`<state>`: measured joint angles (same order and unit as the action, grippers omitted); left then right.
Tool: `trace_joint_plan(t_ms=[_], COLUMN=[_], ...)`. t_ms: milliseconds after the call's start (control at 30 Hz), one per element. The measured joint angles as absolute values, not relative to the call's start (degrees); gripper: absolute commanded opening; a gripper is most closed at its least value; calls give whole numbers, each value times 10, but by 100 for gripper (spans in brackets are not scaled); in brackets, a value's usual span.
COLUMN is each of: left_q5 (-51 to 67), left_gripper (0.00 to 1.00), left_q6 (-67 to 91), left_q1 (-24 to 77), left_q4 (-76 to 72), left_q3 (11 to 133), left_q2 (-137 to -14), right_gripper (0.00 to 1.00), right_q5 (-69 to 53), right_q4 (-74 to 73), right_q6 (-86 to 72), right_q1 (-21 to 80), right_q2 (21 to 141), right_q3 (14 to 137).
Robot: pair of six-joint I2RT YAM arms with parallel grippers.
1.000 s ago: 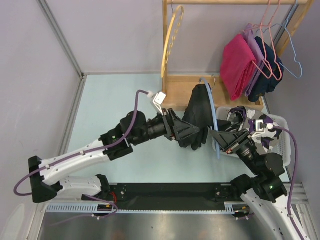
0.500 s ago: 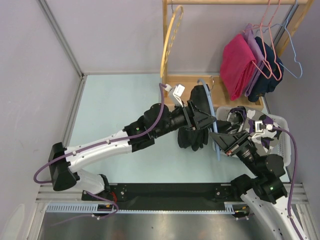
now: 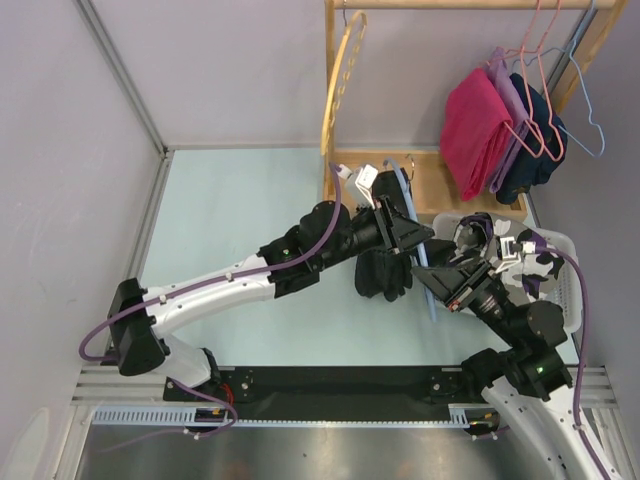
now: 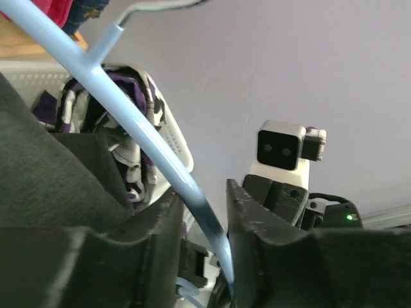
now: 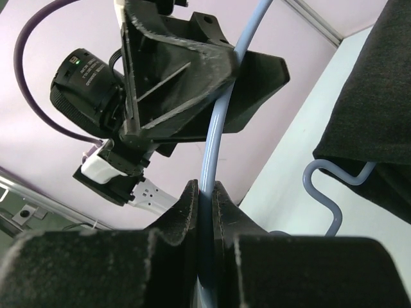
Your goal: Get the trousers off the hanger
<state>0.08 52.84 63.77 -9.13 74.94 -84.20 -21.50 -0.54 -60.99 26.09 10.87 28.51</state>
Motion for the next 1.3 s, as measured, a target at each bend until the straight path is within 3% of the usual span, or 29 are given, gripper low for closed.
trace_joint_plan(t_ms=[233, 400, 467, 500, 533, 767, 967, 1167, 1300], left_q5=[13, 27, 32, 32, 35, 65, 67, 79, 85], left_gripper=[0, 0, 0, 0, 0, 0, 0, 0, 0], left_q6=[582, 626, 632, 635, 639, 599, 588, 595, 611], left_q1=[626, 621, 620, 620, 620, 606, 591, 567, 536], left_q4=[-88, -90, -83, -80, -71, 46, 135, 190, 217], left_q3=[748, 733, 728, 728, 728, 716, 710, 710, 709], left_q2=[-842, -823, -812, -808, -802, -754, -695, -624, -581], right_gripper=[0, 6, 17, 30, 35, 59, 84, 92, 98], right_q5=[-231, -265, -272, -274, -276, -264, -264, -243, -192], right_q4=[-3, -20, -64, -88, -117, -235, -275, -294, -288], right_q6=[-584, -541, -506, -491, -471, -346, -277, -221, -195], right_q1=[259, 260, 261, 262, 263, 267, 267, 287, 364], right_q2=[122, 146, 161, 170, 179, 234, 264, 308, 357], right_q3=[291, 315, 349, 368, 390, 537, 545, 523, 527])
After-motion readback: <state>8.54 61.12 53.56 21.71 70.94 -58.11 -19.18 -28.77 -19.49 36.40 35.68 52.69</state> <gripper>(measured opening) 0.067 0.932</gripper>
